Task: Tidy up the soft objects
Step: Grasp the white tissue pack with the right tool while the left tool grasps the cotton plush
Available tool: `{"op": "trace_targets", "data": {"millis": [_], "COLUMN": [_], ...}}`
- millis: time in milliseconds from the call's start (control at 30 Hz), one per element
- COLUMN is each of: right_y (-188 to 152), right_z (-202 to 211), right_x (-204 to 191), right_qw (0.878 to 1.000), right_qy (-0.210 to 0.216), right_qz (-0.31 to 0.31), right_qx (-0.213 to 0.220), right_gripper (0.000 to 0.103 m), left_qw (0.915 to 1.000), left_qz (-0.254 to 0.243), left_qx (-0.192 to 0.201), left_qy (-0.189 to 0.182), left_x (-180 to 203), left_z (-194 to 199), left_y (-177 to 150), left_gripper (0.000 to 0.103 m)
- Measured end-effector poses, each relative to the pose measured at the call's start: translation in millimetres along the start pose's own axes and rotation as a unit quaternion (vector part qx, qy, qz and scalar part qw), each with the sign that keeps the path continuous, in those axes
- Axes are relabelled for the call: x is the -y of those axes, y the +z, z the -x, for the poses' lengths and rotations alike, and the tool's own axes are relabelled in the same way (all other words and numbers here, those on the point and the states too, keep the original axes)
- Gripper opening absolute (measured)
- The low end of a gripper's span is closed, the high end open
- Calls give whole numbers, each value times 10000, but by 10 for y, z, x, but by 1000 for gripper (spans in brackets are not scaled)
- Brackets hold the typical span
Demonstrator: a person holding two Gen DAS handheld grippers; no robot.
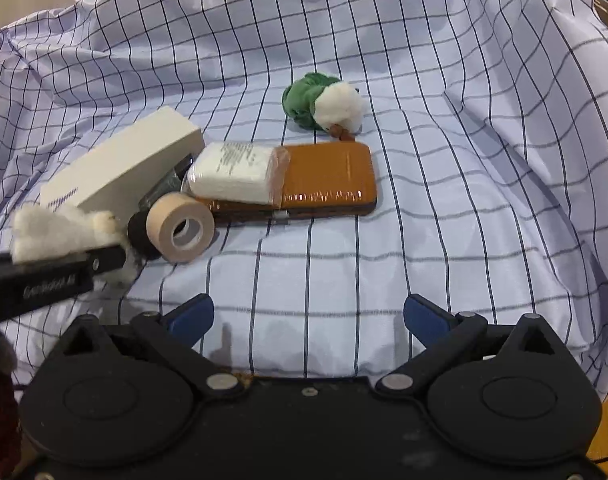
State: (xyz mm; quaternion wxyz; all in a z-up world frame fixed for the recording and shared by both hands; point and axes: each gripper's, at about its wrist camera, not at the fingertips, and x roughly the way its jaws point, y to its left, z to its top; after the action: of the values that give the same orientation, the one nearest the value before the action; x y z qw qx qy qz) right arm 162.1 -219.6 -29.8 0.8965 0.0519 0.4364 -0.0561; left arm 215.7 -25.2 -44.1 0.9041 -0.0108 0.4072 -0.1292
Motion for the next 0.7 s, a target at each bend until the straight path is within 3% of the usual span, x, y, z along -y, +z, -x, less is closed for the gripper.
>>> {"op": "trace_targets", "data": {"millis": [400, 700], "right_y": [478, 734], "right_z": [-113, -526], "right_x": [-205, -424], "right_qw": [9982, 9991], "right_qy": [158, 205], "right_qz": [-39, -77], "right_qx": [577, 362], "right_gripper": [102, 102], "left_qw": [9997, 9992], "left_qz": [174, 327], "left_qx": [107, 45], "left_qy": [-145, -229], "left_x": [-48, -109], "left_z": [173, 205], "left_y": [-24, -98], "left_gripper": [40, 40]}}
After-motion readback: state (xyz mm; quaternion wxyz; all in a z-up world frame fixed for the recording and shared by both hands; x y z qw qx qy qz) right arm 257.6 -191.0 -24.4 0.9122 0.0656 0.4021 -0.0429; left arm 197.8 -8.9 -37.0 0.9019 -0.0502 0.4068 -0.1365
